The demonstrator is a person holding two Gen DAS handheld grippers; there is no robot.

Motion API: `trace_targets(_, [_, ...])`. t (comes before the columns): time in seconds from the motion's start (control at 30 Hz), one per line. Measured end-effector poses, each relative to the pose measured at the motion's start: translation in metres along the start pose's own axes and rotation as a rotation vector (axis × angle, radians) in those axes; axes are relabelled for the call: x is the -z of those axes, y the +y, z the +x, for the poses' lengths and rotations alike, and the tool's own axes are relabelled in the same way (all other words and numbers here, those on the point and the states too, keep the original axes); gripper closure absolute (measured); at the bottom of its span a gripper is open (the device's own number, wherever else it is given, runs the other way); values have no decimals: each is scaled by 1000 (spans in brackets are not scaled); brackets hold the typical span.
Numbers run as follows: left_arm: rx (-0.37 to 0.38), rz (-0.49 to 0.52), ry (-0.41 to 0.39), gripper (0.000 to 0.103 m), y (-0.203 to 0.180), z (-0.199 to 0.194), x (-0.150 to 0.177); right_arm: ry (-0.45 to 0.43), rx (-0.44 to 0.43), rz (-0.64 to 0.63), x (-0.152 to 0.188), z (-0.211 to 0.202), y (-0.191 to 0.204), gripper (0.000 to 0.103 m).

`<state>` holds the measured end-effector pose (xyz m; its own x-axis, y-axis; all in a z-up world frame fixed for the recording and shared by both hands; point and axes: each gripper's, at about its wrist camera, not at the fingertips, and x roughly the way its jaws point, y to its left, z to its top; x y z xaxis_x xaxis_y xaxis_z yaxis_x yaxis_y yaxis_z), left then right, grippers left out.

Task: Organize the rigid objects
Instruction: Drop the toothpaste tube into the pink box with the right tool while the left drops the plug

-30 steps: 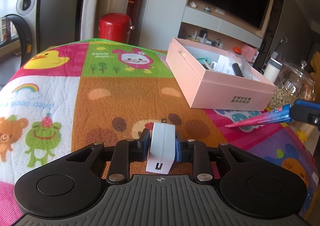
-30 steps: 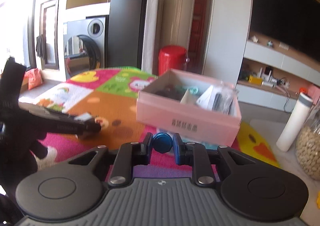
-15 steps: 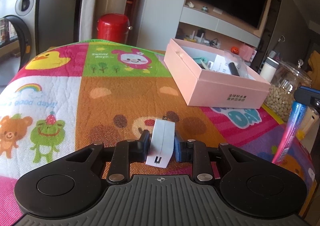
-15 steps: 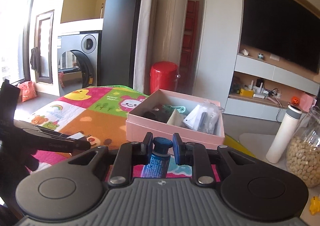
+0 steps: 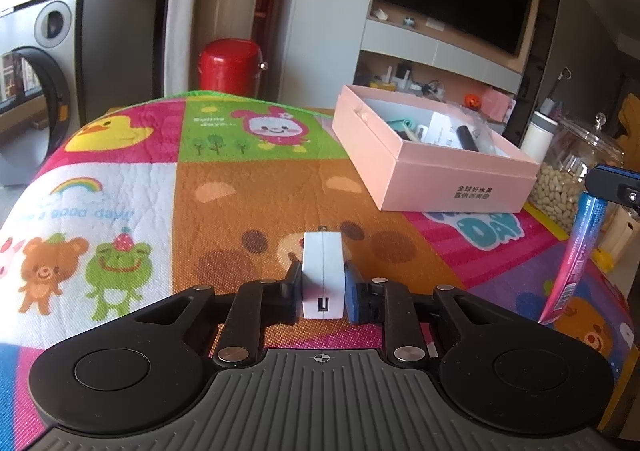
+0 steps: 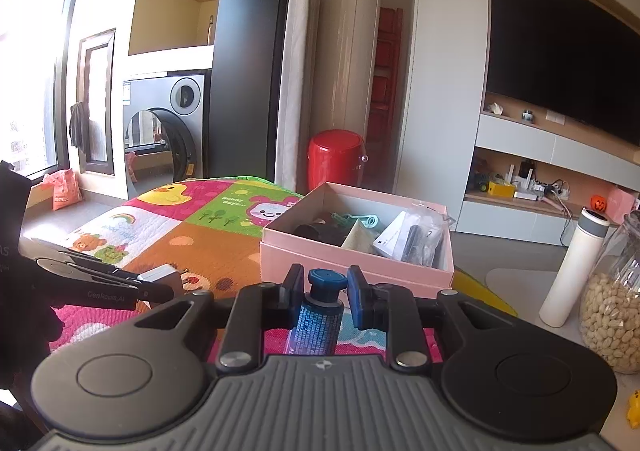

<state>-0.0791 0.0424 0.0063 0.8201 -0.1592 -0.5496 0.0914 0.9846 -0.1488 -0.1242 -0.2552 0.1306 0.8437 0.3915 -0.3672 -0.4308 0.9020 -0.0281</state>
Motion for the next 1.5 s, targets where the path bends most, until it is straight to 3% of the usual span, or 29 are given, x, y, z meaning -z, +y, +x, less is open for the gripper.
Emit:
trace_targets(0.2, [30, 64, -72, 79, -10, -14, -14, -24, 5, 28, -11, -8, -12, 83])
trace_targets(0.5, [101, 100, -137, 79, -23, -24, -47, -149, 69, 25, -42, -28, -31, 83])
trace_targets(0.63, [166, 137, -186, 79, -39, -23, -82, -183, 80, 11, -53, -32, -36, 83])
trace_targets(0.83, [247, 186, -329, 79, -72, -10, -162, -235, 113, -36, -94, -17, -43, 83])
trace_targets(0.93, [342, 111, -267, 76, -74, 28, -209, -203, 106, -32, -124, 9, -51, 83])
trace_targets(0.97, [338, 65, -231, 76, -72, 45, -222, -174, 108, -25, -136, 24, -53, 82])
trace_targets(1.03, [299, -14, -171, 76, -64, 72, -236, -124, 119, -8, -156, 57, -60, 68])
trace_targets(1.07, [288, -29, -152, 76, -60, 80, -236, -103, 146, -1, -163, 72, -64, 57])
trace_targets(1.17, [272, -9, -130, 76, -51, 84, -217, -68, 218, 6, -163, 97, -71, 56])
trace_targets(1.23, [259, 23, -117, 76, -45, 79, -194, -61, 209, 27, -149, 96, -72, 48])
trace_targets(1.27, [250, 41, -109, 76, -43, 76, -182, -55, 200, 36, -139, 94, -72, 40])
trace_targets(1.4, [211, 103, -62, 76, -34, 51, -132, 7, 189, 41, -91, 86, -62, 38])
trace_targets(1.5, [160, 141, -17, 76, -28, 31, -99, 73, 130, 57, -57, 80, -50, 37])
